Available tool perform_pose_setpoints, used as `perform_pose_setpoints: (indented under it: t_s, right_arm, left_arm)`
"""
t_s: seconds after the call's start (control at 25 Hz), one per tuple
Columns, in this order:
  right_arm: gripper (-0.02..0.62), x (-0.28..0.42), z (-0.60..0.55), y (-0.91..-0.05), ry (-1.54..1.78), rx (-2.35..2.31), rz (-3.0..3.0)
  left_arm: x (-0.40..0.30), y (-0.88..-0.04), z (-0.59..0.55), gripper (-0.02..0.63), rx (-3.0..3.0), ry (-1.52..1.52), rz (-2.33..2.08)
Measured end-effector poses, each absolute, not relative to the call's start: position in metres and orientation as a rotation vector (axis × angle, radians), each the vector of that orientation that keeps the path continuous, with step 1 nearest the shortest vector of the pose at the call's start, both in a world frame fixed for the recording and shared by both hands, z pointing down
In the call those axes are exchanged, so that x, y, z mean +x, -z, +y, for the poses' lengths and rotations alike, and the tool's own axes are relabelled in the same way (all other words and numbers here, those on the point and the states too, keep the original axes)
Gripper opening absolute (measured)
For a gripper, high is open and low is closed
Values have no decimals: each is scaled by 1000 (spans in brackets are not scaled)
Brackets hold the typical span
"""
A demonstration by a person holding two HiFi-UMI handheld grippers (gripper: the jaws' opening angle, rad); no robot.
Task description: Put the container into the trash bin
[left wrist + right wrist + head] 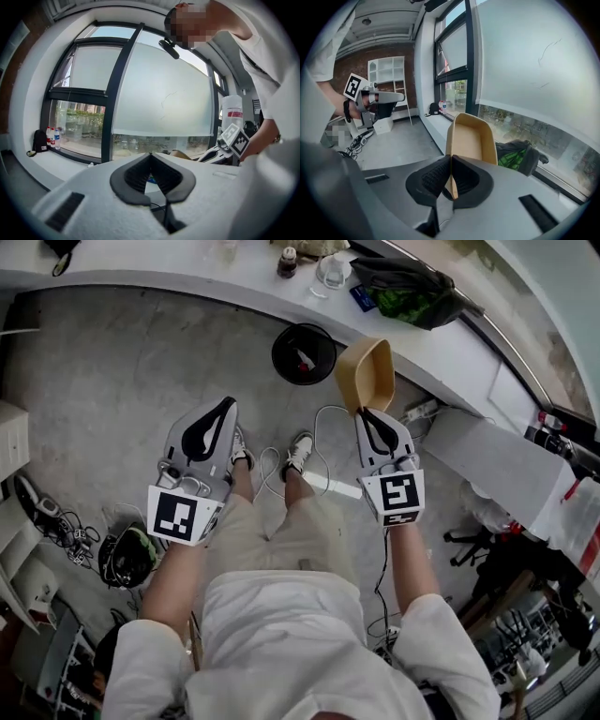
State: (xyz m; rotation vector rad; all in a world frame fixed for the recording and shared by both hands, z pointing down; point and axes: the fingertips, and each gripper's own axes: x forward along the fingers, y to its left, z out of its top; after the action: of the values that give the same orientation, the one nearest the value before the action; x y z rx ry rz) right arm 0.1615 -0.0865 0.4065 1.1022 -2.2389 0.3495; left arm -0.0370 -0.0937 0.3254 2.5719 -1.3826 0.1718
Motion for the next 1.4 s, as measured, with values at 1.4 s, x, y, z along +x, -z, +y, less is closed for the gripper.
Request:
perform_pose_setpoints:
  t_s: [1.4]
  right_arm:
    - [14,128,-107,-690,-345,969,-2118]
  left_arm:
    - [-24,-596,-133,18,2514,-238,-1230]
